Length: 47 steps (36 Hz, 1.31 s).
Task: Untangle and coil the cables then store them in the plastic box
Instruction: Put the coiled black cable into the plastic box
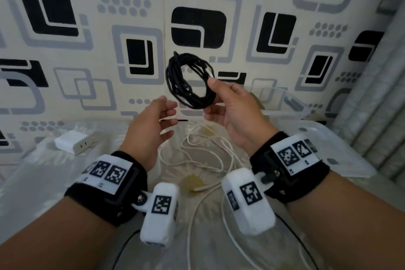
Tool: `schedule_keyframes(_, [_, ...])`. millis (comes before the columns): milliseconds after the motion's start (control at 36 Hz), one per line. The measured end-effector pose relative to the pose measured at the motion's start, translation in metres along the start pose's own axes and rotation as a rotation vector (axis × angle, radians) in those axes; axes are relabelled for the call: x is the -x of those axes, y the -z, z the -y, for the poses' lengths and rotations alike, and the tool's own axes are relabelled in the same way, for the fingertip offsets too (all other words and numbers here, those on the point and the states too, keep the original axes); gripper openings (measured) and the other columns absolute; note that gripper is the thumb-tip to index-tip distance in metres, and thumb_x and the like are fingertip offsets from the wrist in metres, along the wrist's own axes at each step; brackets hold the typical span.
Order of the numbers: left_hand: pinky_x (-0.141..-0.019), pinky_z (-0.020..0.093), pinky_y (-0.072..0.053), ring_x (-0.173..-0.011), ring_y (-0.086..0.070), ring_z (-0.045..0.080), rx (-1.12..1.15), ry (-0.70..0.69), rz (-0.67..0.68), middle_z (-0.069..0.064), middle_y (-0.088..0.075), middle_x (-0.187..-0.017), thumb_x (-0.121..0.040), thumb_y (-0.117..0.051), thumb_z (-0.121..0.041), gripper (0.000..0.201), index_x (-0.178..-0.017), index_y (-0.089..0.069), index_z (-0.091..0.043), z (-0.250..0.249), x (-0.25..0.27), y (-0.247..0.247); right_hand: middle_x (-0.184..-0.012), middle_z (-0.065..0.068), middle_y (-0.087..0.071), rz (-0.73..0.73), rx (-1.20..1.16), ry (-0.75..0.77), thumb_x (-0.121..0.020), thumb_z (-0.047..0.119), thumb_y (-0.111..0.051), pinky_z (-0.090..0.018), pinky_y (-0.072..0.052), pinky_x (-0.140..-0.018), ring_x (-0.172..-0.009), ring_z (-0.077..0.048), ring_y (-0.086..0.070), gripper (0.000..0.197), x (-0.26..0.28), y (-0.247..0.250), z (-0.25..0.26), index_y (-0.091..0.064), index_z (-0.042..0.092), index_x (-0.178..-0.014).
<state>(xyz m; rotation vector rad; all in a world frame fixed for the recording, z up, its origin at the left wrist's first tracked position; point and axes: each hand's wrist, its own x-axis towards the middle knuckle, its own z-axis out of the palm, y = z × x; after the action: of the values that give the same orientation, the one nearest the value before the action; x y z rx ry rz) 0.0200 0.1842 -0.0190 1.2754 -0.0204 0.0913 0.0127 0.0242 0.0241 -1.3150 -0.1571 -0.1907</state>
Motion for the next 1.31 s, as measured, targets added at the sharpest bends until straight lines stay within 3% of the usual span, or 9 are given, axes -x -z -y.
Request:
schedule_keyframes(417, [-0.100,0.035,-0.037,-0.109,-0.055,0.007,-0.156,0.003,-0.010,-0.009,-0.061,-0.118,-0.089,-0.057,-0.037,0.032,-0.115,-0.067,-0.021,-0.035,-0.019,-0.048,-0.085,-0.005,-0.067,-0.180,0.775,0.167,-0.083,0.037,-0.071,-0.030,-0.051,-0.056,-0.060,-0.016,-0.064,0.038,-0.062,0.060,0.092,-0.052,0.013,-0.105])
schedule_keyframes(500, [-0.094,0.035,-0.037,-0.115,-0.051,0.011,-0.191,0.042,-0.006,-0.007,-0.057,-0.125,-0.087,-0.060,-0.041,0.034,-0.116,-0.065,-0.024,-0.032,-0.023,-0.058,-0.086,-0.006,-0.066,-0.147,1.041,0.150,-0.079,0.039,-0.072,-0.026,-0.046,-0.051,-0.065,-0.017,-0.066,0.041,-0.073,0.070,0.091,-0.052,0.012,-0.103])
schedule_keyframes(556, [-0.092,0.035,-0.036,-0.115,-0.048,0.014,-0.204,0.077,-0.004,-0.005,-0.054,-0.127,-0.088,-0.060,-0.040,0.028,-0.113,-0.062,-0.027,-0.029,-0.026,-0.066,-0.089,-0.006,-0.065,-0.122,1.237,0.126,-0.078,0.042,-0.070,-0.029,-0.048,-0.057,-0.075,-0.022,-0.066,0.041,-0.079,0.074,0.088,-0.052,0.013,-0.101])
schedule_keyframes(667, [-0.091,0.036,-0.035,-0.112,-0.046,0.018,-0.229,0.098,0.032,-0.006,-0.054,-0.111,-0.093,-0.056,-0.038,0.008,-0.097,-0.060,-0.032,-0.021,-0.029,-0.078,-0.092,-0.007,-0.060,-0.107,1.469,0.082,-0.080,0.040,-0.066,-0.029,-0.038,-0.053,-0.081,-0.024,-0.061,0.042,-0.087,0.073,0.076,-0.049,0.010,-0.102])
schedule_keyframes(833, [-0.085,0.028,-0.035,-0.098,-0.047,0.004,-0.240,0.004,0.069,-0.019,-0.055,-0.105,-0.097,-0.050,-0.030,0.020,-0.110,-0.065,-0.031,-0.003,-0.036,-0.085,-0.092,-0.006,-0.055,0.010,1.698,0.001,-0.088,0.035,-0.059,-0.032,-0.040,-0.061,-0.078,-0.024,-0.054,0.044,-0.096,0.070,0.053,-0.039,0.011,-0.119])
schedule_keyframes(944, [-0.066,0.014,-0.039,-0.084,-0.053,-0.007,-0.336,-0.105,0.083,-0.013,-0.059,-0.106,-0.095,-0.053,-0.026,0.018,-0.101,-0.069,-0.030,0.009,-0.038,-0.087,-0.105,-0.009,-0.060,0.046,1.863,-0.028,-0.094,0.031,-0.050,-0.033,-0.040,-0.065,-0.091,-0.028,-0.059,0.036,-0.104,0.067,0.037,-0.044,0.012,-0.125])
schedule_keyframes(1083, [-0.094,0.021,-0.038,-0.111,-0.049,-0.003,-0.440,-0.196,0.106,-0.010,-0.049,-0.125,-0.089,-0.061,-0.028,0.015,-0.096,-0.072,-0.035,0.020,-0.043,-0.085,-0.115,-0.010,-0.063,0.147,1.995,-0.111,-0.097,0.018,-0.044,-0.031,-0.047,-0.072,-0.100,-0.026,-0.062,0.027,-0.111,0.062,0.030,-0.058,0.009,-0.118])
schedule_keyframes(1194, [-0.075,-0.003,-0.032,-0.106,-0.046,-0.009,-0.485,-0.214,0.123,-0.010,-0.047,-0.125,-0.089,-0.062,-0.028,0.014,-0.095,-0.073,-0.034,0.026,-0.043,-0.082,-0.118,-0.010,-0.064,0.188,2.056,-0.230,-0.097,0.017,-0.045,-0.034,-0.050,-0.084,-0.104,-0.025,-0.062,0.026,-0.119,0.059,0.024,-0.059,0.007,-0.117])
schedule_keyframes(1306, [-0.088,0.011,-0.030,-0.113,-0.044,-0.002,-0.500,-0.214,0.142,-0.009,-0.046,-0.127,-0.090,-0.062,-0.027,0.014,-0.096,-0.073,-0.034,0.030,-0.046,-0.079,-0.125,-0.009,-0.062,0.278,2.134,-0.329,-0.100,0.017,-0.044,-0.032,-0.047,-0.091,-0.113,-0.024,-0.060,0.029,-0.124,0.055,0.019,-0.060,0.006,-0.121])
